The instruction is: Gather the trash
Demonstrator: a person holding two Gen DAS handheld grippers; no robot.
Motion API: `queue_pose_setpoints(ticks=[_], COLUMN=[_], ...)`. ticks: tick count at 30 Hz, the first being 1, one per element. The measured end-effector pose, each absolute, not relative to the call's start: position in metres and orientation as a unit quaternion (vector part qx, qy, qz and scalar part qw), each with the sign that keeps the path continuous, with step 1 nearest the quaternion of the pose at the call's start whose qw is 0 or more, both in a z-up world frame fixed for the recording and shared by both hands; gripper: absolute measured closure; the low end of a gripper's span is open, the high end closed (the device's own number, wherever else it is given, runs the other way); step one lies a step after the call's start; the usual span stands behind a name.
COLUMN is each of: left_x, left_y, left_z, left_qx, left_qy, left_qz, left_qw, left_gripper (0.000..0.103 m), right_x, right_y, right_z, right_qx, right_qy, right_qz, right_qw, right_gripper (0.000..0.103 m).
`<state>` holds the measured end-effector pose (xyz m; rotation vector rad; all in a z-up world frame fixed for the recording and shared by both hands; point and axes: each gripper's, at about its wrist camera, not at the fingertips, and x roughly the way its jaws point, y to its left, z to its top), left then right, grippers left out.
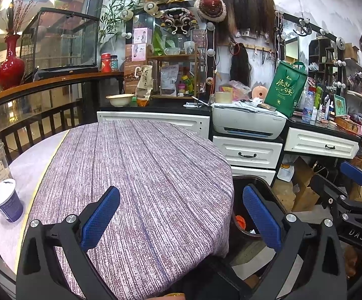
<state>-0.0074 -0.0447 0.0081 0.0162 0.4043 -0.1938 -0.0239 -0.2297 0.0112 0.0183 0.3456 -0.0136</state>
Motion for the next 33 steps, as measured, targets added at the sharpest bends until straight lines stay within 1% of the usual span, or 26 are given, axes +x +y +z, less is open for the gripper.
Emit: queue_pose_setpoints(ticks=[33], left_x=[-0.0059], left_y=[-0.0445], left_z=[0.0133], left_qx=[0.009], left_qy=[0.203], left_qz=[-0.097], left_qw=[0.974], left_gripper=[0.006], right_x=[-0.0223], right_y=[-0.2304], right_z=[0.0107], right_qx=[0.009], right_qy=[0.177], right_qz=[-0.005], right_qw=[0.984], right_gripper=[0.006])
